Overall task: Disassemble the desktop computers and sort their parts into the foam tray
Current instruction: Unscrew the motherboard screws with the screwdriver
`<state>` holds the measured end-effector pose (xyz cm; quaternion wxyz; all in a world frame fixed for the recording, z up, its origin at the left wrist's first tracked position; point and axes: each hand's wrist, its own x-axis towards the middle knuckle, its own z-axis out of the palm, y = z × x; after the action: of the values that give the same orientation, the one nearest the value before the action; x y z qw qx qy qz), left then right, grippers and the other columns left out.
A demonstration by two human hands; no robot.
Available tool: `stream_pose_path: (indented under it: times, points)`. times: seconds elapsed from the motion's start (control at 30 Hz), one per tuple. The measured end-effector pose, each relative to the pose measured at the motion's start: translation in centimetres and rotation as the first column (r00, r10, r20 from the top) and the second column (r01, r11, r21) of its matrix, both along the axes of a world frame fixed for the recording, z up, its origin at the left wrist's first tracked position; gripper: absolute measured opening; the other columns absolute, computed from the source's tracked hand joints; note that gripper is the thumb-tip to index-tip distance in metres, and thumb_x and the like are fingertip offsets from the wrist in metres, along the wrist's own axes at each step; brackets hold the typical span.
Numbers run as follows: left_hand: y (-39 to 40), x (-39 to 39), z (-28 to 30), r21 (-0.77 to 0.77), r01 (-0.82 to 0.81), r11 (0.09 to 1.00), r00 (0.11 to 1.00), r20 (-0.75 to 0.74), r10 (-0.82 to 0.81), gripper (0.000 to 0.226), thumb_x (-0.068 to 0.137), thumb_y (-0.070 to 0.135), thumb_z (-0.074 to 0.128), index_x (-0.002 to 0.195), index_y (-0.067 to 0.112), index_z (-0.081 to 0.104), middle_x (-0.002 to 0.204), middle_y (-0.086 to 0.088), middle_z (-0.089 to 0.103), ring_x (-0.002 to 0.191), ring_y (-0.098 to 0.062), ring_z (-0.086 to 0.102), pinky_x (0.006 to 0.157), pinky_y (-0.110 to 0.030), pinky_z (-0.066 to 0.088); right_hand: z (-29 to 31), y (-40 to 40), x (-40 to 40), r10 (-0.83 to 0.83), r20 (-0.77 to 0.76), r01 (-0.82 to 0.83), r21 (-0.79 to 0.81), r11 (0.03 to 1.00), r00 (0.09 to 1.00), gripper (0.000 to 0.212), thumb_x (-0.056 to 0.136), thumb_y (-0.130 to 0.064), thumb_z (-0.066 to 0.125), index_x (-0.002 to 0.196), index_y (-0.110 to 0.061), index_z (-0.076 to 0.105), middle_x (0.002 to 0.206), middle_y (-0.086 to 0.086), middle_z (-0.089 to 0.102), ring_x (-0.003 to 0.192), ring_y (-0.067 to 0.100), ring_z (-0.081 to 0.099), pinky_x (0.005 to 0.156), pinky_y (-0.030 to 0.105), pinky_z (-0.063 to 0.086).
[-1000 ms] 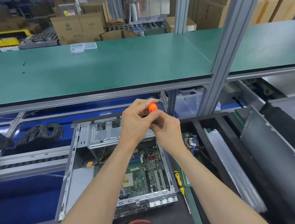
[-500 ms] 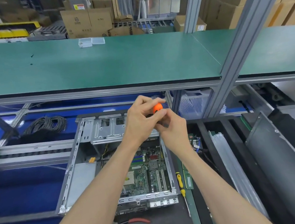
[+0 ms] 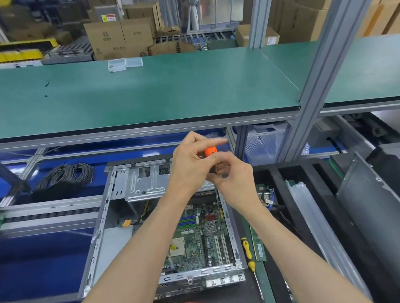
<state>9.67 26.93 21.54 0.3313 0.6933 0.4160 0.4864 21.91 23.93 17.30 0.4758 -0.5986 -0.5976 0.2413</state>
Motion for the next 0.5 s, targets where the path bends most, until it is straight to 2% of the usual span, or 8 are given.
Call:
stream_pose_path:
  times: [0.1,0.17,0.27,0.37,0.43,0.5]
  points:
    - [-0.33,-0.62,-0.06,0.030,0.094,0.995,0.994,-0.060,-0.092,0.042,0.092,0.009,0.057,0.127,0.030,0.068,0.116,0.007,0.066,0.111,-0.012,0.062,0.094,-0.032,0.051,0.16,-0.04,0.20,0.052,-0.037,-0.054,-0.037,0.998,0.998,0.026,0.085,-0.009,0.078,0.101,-0.021,0.062,0.088,-0.008,0.071,0.084,0.006,0.068,0.081,0.026,0.056]
    - [-0.20,-0.94,-0.10,0.017,0.098,0.995,0.993,-0.064,-0.096,0.047,0.092,0.000,0.055,0.126,0.028,0.068,0.123,0.003,0.068,0.118,-0.014,0.062,0.099,-0.038,0.051,0.25,-0.05,0.36,0.114,-0.007,-0.114,-0.059,0.992,0.994,0.022,0.090,-0.002,0.068,0.107,-0.013,0.063,0.097,-0.002,0.072,0.093,0.011,0.069,0.088,0.032,0.055]
    - [0.00,-0.71,-0.13,0.021,0.067,0.998,0.998,-0.025,-0.066,0.037,0.088,0.001,0.067,0.110,0.030,0.076,0.105,0.004,0.067,0.095,-0.015,0.067,0.083,-0.039,0.057,0.28,-0.02,0.38,0.178,0.064,-0.173,-0.067,0.983,0.982,0.017,0.091,0.001,0.060,0.103,-0.010,0.063,0.092,0.000,0.070,0.088,0.016,0.065,0.080,0.034,0.051]
    - [0.17,-0.41,-0.33,0.005,0.035,0.999,0.999,0.004,-0.035,0.034,0.082,0.013,0.079,0.102,0.040,0.078,0.090,-0.001,0.051,0.073,-0.011,0.059,0.068,-0.024,0.052,0.32,0.10,0.17,0.124,0.096,-0.123,-0.014,0.992,0.988,0.013,0.087,-0.014,0.075,0.095,-0.012,0.066,0.087,0.004,0.066,0.079,0.019,0.061,0.073,0.032,0.049]
    - [0.39,-0.44,-0.52,0.010,-0.012,1.000,1.000,-0.024,0.012,0.039,0.080,0.017,0.082,0.102,0.048,0.075,0.089,-0.002,0.046,0.072,-0.010,0.053,0.068,-0.019,0.046,0.21,0.15,0.12,0.097,0.074,-0.099,0.019,0.995,0.993,0.015,0.083,-0.016,0.081,0.091,-0.016,0.068,0.086,0.005,0.066,0.078,0.018,0.062,0.075,0.032,0.051]
    - [0.22,-0.55,-0.61,0.021,-0.001,1.000,0.999,-0.044,0.002,0.038,0.084,0.019,0.078,0.109,0.047,0.073,0.092,0.005,0.049,0.081,-0.011,0.056,0.074,-0.023,0.049,0.12,0.09,0.17,0.117,0.056,-0.117,0.003,0.993,0.992,0.015,0.083,-0.014,0.081,0.092,-0.015,0.069,0.085,0.003,0.069,0.078,0.018,0.064,0.077,0.036,0.053]
